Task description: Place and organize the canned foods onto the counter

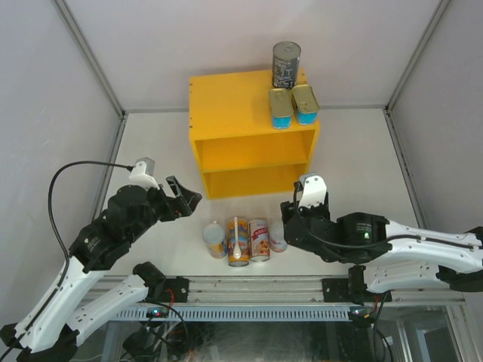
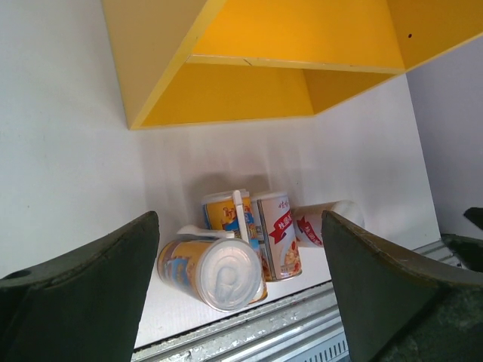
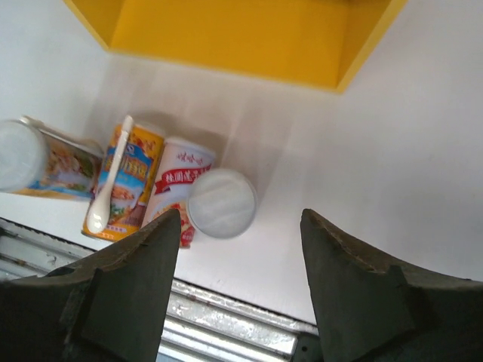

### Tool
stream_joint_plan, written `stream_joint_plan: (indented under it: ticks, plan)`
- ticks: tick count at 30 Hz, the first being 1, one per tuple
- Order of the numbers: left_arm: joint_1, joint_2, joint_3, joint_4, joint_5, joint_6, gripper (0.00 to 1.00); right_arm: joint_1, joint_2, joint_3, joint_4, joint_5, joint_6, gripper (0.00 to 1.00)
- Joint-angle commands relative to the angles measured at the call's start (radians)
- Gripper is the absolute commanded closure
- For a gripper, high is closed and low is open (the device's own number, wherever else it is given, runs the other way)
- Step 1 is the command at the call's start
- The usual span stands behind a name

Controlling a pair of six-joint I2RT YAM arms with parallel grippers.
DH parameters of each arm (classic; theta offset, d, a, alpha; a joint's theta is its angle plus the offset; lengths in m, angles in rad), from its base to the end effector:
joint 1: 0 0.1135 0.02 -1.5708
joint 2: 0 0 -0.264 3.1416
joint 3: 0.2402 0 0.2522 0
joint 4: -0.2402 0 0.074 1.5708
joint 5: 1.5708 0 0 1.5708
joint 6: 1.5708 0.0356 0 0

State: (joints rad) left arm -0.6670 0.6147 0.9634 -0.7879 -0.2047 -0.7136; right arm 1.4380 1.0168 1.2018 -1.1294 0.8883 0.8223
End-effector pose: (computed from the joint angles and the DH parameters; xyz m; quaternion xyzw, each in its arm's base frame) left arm 0.0929 -0.0640 0.3595 -0.0743 0.8382 -0.2731 0.4661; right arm 0.0495 0.1623 0.3639 -0.1341 0.8588 0.0773 0.4884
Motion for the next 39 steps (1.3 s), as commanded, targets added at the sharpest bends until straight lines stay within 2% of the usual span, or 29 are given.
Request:
stream_joint_plan:
  ticks: [1,7,14,39]
  plan:
    - [0.004,-0.016,-0.030,0.028,0.032,-0.012,0.08,0.008,-0.015,-0.073,0.002,-0.065,0.159,0.35]
    - [0.004,-0.038,-0.068,0.035,0.051,-0.020,0.08,0.008,-0.001,-0.162,0.076,-0.152,0.194,0.33]
    - [0.004,-0.026,-0.072,0.045,0.071,-0.012,0.08,-0.003,0.069,-0.185,0.135,-0.185,0.171,0.25]
    - [0.004,0.026,-0.068,0.062,0.096,0.011,0.08,-0.182,0.117,-0.272,0.251,-0.320,0.048,0.19]
